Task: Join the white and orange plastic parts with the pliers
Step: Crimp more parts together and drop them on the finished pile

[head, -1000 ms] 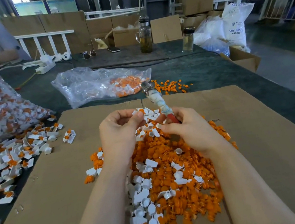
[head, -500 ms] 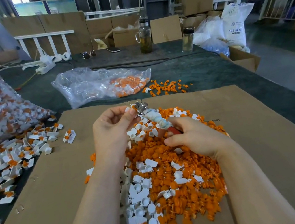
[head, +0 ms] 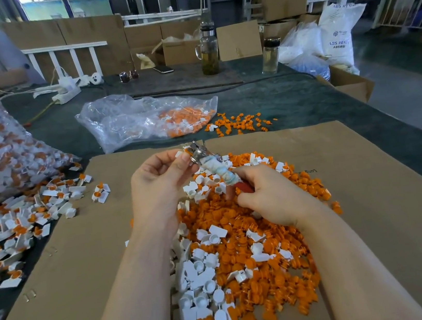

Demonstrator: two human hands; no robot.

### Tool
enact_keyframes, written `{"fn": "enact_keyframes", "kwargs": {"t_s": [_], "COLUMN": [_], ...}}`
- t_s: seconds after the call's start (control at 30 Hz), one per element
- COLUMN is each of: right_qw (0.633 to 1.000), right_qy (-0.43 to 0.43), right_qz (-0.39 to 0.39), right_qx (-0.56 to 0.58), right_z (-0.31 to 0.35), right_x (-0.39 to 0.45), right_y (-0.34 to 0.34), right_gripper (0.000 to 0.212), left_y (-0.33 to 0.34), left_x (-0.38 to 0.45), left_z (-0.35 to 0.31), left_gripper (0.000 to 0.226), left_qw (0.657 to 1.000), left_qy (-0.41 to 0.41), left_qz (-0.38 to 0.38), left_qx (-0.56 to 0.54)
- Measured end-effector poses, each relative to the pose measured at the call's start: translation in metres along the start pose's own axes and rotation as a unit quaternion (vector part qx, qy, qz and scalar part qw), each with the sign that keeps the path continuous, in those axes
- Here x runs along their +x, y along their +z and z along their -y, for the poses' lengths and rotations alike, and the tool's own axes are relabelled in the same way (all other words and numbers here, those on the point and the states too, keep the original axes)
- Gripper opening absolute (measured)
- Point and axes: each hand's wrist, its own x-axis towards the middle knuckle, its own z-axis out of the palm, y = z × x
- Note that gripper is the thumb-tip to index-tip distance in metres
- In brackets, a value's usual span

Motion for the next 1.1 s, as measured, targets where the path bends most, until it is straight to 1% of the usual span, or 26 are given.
{"fn": "enact_keyframes", "kwargs": {"t_s": [0.13, 0.2, 0.27, 0.33, 0.4, 0.47, 0.57, 0.7, 0.73, 0.77, 0.8, 0.83, 0.9, 0.93, 0.97, 1.0, 1.03, 1.07, 1.1], "right_qw": [1.000, 0.997, 0.990, 0.981, 0.971, 0.962, 0.950, 0.938, 0.936, 0.933, 0.931, 0.928, 0.923, 0.919, 0.915, 0.910, 0.907, 0.904, 0.904], "right_qy": [-0.004, -0.005, 0.001, 0.024, 0.059, 0.098, 0.145, 0.181, 0.186, 0.189, 0.189, 0.187, 0.179, 0.177, 0.175, 0.174, 0.173, 0.172, 0.168], "right_qz": [-0.019, -0.054, -0.102, -0.151, -0.187, -0.208, -0.218, -0.217, -0.214, -0.213, -0.214, -0.214, -0.218, -0.221, -0.226, -0.231, -0.233, -0.233, -0.231], "right_qx": [-0.020, -0.056, -0.100, -0.121, -0.136, -0.150, -0.170, -0.199, -0.210, -0.219, -0.229, -0.239, -0.262, -0.274, -0.285, -0.296, -0.305, -0.314, -0.319], "right_z": [-0.003, -0.005, -0.009, -0.013, -0.018, -0.022, -0.028, -0.032, -0.032, -0.033, -0.033, -0.033, -0.033, -0.034, -0.034, -0.035, -0.035, -0.036, -0.036], "right_x": [0.003, 0.005, 0.007, 0.008, 0.009, 0.010, 0.011, 0.010, 0.010, 0.011, 0.012, 0.013, 0.016, 0.016, 0.017, 0.017, 0.018, 0.018, 0.018], "right_y": [0.003, 0.004, 0.003, 0.002, -0.001, -0.003, -0.006, -0.006, -0.005, -0.004, -0.002, -0.001, 0.002, 0.004, 0.005, 0.006, 0.007, 0.009, 0.010], "right_gripper": [0.021, 0.014, 0.007, 0.010, 0.016, 0.018, 0.026, 0.024, 0.023, 0.022, 0.021, 0.019, 0.014, 0.014, 0.014, 0.016, 0.017, 0.018, 0.018], "left_y": [-0.004, -0.010, -0.022, -0.034, -0.044, -0.052, -0.061, -0.066, -0.066, -0.066, -0.065, -0.062, -0.052, -0.045, -0.037, -0.030, -0.022, -0.016, -0.011], "left_x": [0.001, 0.004, 0.009, 0.016, 0.020, 0.024, 0.030, 0.031, 0.031, 0.030, 0.028, 0.027, 0.022, 0.019, 0.016, 0.012, 0.009, 0.006, 0.006], "left_z": [-0.002, -0.005, -0.008, -0.013, -0.014, -0.013, -0.011, -0.009, -0.008, -0.008, -0.009, -0.011, -0.014, -0.014, -0.012, -0.009, -0.005, 0.000, 0.007], "left_gripper": [0.007, 0.012, 0.015, 0.011, 0.006, 0.009, 0.019, 0.024, 0.026, 0.027, 0.026, 0.022, 0.014, 0.013, 0.013, 0.012, 0.011, 0.011, 0.014], "left_qw": [0.997, 0.990, 0.969, 0.941, 0.915, 0.894, 0.873, 0.834, 0.828, 0.829, 0.843, 0.871, 0.941, 0.963, 0.973, 0.973, 0.964, 0.947, 0.918], "left_qy": [-0.051, -0.082, -0.121, -0.150, -0.165, -0.172, -0.168, -0.127, -0.112, -0.102, -0.103, -0.115, -0.139, -0.138, -0.123, -0.096, -0.061, -0.030, -0.006], "left_qz": [-0.030, -0.081, -0.158, -0.223, -0.262, -0.281, -0.289, -0.312, -0.314, -0.312, -0.308, -0.302, -0.261, -0.226, -0.184, -0.138, -0.088, -0.040, -0.001], "left_qx": [-0.039, -0.082, -0.145, -0.206, -0.259, -0.303, -0.356, -0.436, -0.451, -0.453, -0.429, -0.370, -0.166, -0.048, 0.063, 0.160, 0.242, 0.317, 0.395]}}
